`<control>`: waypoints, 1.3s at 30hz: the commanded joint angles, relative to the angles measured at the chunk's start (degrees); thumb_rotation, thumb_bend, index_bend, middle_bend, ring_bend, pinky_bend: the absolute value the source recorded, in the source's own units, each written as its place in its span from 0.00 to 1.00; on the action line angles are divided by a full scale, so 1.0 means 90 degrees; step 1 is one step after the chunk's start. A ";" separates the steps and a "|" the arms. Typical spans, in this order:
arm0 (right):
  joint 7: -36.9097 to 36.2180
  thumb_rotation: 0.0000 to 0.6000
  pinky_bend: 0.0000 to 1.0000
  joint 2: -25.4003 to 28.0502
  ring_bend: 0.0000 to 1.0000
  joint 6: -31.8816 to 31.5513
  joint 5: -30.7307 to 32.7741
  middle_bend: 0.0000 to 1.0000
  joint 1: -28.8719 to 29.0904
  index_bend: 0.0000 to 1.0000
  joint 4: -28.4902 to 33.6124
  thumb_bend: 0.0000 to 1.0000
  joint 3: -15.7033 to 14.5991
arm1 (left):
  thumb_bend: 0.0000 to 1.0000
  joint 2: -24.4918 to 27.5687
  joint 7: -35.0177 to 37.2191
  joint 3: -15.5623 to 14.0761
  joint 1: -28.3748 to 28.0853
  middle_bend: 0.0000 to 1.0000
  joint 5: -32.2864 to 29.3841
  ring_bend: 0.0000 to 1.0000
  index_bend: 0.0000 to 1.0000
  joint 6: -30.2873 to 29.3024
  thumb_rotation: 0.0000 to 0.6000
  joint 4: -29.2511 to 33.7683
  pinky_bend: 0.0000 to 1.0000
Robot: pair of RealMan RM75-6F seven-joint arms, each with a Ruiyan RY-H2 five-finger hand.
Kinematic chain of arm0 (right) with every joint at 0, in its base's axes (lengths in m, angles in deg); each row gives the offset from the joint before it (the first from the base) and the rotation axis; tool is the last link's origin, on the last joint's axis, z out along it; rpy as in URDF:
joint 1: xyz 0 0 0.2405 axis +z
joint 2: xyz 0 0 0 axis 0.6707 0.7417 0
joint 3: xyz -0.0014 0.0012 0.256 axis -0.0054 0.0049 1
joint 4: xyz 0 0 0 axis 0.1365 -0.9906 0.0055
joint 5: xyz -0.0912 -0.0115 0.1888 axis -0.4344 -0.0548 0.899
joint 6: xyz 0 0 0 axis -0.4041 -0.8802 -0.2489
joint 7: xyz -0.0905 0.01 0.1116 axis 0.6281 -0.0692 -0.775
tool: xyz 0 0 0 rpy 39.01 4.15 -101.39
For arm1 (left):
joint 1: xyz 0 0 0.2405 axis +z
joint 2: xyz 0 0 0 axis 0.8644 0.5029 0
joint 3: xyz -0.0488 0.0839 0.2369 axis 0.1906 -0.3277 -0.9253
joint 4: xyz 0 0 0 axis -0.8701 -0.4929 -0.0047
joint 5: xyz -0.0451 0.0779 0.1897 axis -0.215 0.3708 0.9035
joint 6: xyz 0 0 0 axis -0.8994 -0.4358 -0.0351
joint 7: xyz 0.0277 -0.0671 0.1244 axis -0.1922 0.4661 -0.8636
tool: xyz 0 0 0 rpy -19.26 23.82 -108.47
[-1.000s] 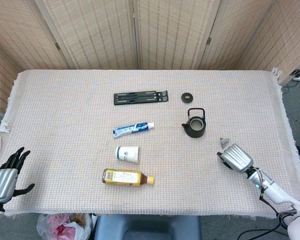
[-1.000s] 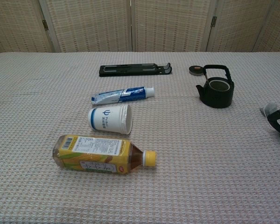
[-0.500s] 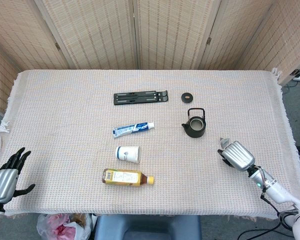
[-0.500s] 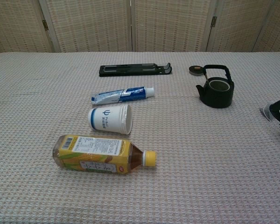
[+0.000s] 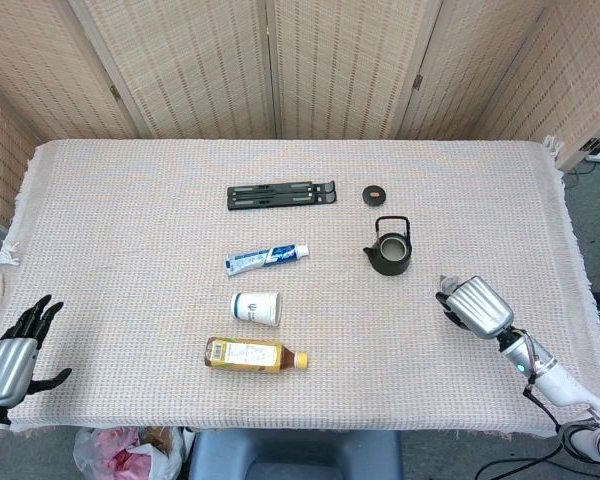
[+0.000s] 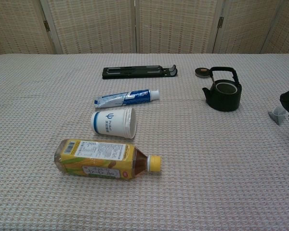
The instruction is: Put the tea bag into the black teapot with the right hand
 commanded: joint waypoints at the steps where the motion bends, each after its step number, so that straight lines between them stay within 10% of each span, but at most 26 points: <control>1: 0.0134 1.00 0.93 0.0118 0.88 -0.0142 0.0019 1.00 0.0054 0.67 0.0246 0.32 0.0107 | 0.23 0.0009 0.0021 -0.0009 0.0004 0.00 0.0023 0.11 0.00 -0.0011 1.00 0.0003 0.32; 25: 0.2138 1.00 0.93 0.1680 0.88 -0.0334 0.0205 1.00 0.0608 0.67 0.3822 0.31 0.1161 | 0.23 0.0189 0.0478 -0.0048 0.0072 0.00 0.0263 0.11 0.00 -0.0201 1.00 -0.0029 0.32; 39: 0.2634 1.00 0.93 0.1808 0.88 0.0301 0.0681 1.00 0.1001 0.67 0.4586 0.30 0.1771 | 0.23 0.0231 0.0582 -0.0043 0.0045 0.00 0.0275 0.11 0.00 -0.0157 1.00 -0.0056 0.32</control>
